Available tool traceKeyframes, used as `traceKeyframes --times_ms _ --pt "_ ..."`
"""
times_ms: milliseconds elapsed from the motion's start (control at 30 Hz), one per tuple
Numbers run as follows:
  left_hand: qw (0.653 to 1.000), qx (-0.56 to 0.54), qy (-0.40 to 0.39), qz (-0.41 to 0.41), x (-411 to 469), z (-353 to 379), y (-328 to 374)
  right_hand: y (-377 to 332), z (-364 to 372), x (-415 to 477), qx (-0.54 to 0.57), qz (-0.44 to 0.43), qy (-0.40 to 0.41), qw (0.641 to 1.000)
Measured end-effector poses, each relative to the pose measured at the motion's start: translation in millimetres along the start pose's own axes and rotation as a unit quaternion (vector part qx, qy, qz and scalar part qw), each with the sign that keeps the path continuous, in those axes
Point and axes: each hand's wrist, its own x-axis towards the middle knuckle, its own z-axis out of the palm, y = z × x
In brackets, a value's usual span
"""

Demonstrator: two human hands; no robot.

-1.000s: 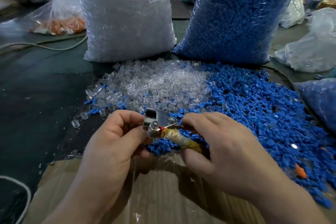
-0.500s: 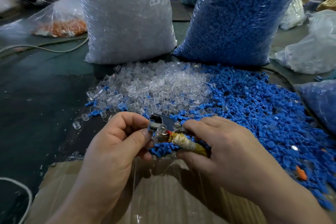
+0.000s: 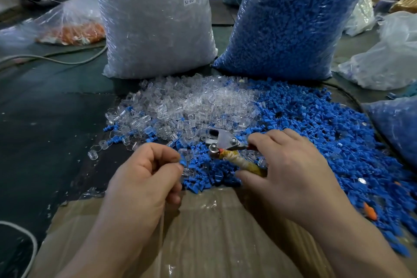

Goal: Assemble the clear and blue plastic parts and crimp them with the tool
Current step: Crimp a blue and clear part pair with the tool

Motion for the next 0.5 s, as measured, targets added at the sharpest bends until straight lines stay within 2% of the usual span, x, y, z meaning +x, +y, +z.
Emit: traceKeyframes --times_ms 133,233,367,433,500 --pt "0.998 0.032 -0.041 -0.033 -4.8 7.3 0.7 3.9 5.1 7.2 -0.029 0.026 -0.046 0.998" --pt "0.998 0.055 -0.034 -0.026 -7.2 9.8 1.3 3.2 5.9 5.5 -0.013 0.014 -0.022 1.0" --pt "0.994 0.108 -0.025 0.023 -11.0 12.9 1.0 -23.9 3.3 -4.7 0.055 -0.068 0.079 0.993" --pt "0.989 0.132 -0.032 0.065 -13.6 13.1 1.7 -36.4 8.1 -8.5 0.067 -0.124 0.073 0.987" --pt "0.982 0.15 -0.039 0.109 -17.4 12.2 4.6 -38.5 12.4 -10.3 0.075 -0.143 0.059 0.985"
